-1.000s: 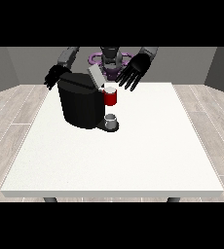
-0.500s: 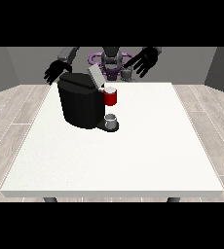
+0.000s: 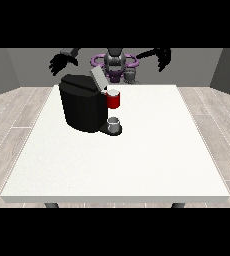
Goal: Insert the coffee pod into the coffee machine and close the lid
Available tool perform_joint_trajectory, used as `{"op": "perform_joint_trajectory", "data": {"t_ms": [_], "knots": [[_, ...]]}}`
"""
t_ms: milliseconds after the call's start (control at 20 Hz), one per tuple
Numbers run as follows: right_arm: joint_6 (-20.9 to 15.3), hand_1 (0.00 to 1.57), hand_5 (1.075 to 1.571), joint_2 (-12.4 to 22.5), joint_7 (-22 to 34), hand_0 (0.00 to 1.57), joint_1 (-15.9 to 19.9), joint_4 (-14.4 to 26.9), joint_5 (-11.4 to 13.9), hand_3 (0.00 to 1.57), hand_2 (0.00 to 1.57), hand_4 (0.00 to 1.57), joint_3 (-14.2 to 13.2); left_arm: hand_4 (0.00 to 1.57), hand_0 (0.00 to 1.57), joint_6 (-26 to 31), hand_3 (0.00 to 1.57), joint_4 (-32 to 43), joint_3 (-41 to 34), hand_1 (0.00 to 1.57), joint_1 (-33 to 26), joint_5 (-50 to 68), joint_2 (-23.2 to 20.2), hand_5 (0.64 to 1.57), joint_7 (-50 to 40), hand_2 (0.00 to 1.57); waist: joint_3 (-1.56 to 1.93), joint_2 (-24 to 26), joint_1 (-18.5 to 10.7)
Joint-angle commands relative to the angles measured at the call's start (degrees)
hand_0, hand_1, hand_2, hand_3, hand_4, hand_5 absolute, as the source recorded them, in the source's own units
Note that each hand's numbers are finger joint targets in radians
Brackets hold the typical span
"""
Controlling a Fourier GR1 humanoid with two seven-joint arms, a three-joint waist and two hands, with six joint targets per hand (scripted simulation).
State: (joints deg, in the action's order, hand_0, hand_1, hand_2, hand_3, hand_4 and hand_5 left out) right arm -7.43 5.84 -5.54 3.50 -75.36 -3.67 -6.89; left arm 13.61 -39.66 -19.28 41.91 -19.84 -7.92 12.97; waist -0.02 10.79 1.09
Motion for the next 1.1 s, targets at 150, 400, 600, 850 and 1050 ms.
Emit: {"op": "perform_joint_trajectory", "data": {"t_ms": [150, 400, 600, 850, 1050], "knots": [[2.98, 0.0, 1.571, 2.19, 4.8, 0.0, 4.85, -5.11, -0.62, 0.0, 0.0, 0.26, 1.68, 0.0, 0.0, -0.25, 0.0, -2.59, -1.01, 0.0, -5.99, 4.51, 5.05, 1.571, 0.04, 0.0, 0.01, 2.39, -3.17], [5.77, 0.0, 1.571, 5.02, 8.95, 0.0, 8.5, -7.33, -2.48, 0.0, 0.0, 0.0, 0.78, 0.0, 0.0, 4.08, 0.0, -5.13, -1.5, 0.0, -8.69, 8.16, 4.94, 1.571, -2.4, 0.0, 0.03, 4.39, -6.67], [9.1, 0.0, 1.571, 5.16, 7.04, 0.0, 7.1, -9.86, -1.89, 0.0, 0.0, 0.0, 3.31, 0.03, 0.0, 5.45, 0.0, -8.59, -2.03, 0.0, -13.26, 10.84, 3.7, 1.571, -0.95, 0.0, 0.03, 2.3, -6.03], [7.14, 0.0, 1.571, 5.52, 8.73, 0.0, 11.41, -6.19, 1.87, 0.0, 0.0, 0.24, 4.2, 0.2, 0.0, 5.44, 0.0, -14.49, 2.87, 0.0, -17.69, 11.44, 7.81, 1.571, -0.41, 0.0, 0.04, 1.12, -10.93], [9.91, 0.0, 1.571, 4.8, 4.77, 0.0, 12.26, -5.76, 0.79, 0.0, 0.0, 0.0, 4.22, 0.0, 0.0, 3.48, 0.0, -20.33, 4.05, 0.0, -20.8, 12.83, 7.87, 1.571, -0.96, 0.0, 0.04, -2.81, -9.51]]}}
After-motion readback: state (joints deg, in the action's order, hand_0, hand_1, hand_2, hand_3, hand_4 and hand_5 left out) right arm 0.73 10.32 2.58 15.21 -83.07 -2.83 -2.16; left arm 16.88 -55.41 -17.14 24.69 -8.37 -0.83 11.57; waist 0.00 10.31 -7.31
